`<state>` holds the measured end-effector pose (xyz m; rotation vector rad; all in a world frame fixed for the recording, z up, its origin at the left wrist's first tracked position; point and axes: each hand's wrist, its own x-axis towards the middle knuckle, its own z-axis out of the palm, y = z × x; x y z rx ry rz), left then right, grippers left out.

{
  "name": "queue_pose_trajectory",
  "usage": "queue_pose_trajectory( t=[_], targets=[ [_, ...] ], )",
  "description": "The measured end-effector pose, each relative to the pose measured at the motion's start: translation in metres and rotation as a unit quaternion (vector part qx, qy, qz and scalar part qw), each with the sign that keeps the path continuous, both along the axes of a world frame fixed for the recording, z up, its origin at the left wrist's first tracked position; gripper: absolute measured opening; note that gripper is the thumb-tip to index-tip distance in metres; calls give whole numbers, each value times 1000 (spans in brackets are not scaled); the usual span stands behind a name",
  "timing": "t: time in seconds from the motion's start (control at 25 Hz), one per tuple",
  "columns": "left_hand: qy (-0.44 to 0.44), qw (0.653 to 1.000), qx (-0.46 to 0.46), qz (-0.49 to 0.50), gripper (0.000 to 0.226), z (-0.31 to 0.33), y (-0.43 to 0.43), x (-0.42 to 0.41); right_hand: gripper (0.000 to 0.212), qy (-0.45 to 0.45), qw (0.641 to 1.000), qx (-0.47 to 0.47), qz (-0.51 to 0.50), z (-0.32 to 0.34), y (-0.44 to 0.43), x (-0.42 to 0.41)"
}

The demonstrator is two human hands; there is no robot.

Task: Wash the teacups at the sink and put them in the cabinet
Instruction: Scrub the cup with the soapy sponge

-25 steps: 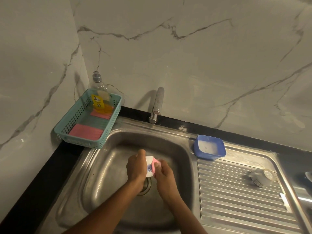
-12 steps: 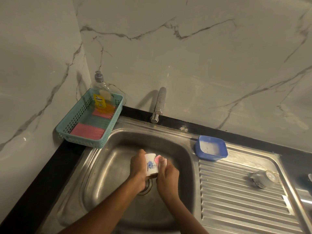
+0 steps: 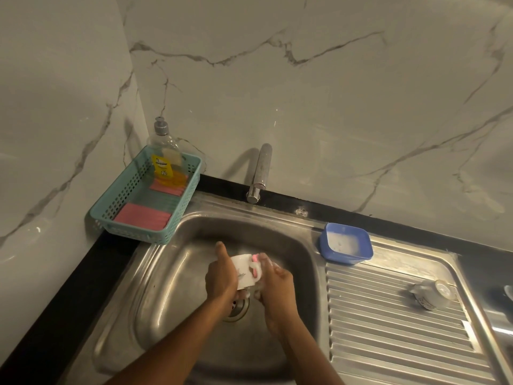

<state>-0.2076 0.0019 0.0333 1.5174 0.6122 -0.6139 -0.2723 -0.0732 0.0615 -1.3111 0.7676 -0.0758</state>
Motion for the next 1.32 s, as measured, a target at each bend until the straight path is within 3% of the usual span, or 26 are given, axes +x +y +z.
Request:
queue_pose_trajectory(
  t=[0.12, 0.2, 0.36, 0.56, 0.76, 0.96, 1.16, 1.32],
  targets=[
    [4, 1000, -20, 20, 61, -3, -1, -3, 38, -22, 969, -243, 42, -21, 15, -7],
    [37, 997, -71, 11, 51, -6, 1, -9, 29, 17, 940, -340, 37, -31, 16, -3],
    [50, 991, -125, 18, 35, -7, 0, -17, 15, 51, 974, -222, -6, -33, 4, 10],
    [30, 991, -97, 87, 29, 1, -5, -1, 34, -49, 980, -183, 55, -33, 35, -21],
    [32, 990, -131, 41, 30, 3, -11, -8, 29, 21, 997, -77, -17, -39, -3, 22],
    [43, 990, -80, 110, 34, -3, -6, 7, 39, -66, 981, -169, 62, -35, 36, -13],
    [66, 988, -111, 81, 31, -8, -5, -9, 36, 22, 999, -25, -2, -43, 11, 14],
    [64, 984, -131, 98, 51, -7, 0, 9, 53, -50, 986, -150, 58, -42, 41, -8]
  ],
)
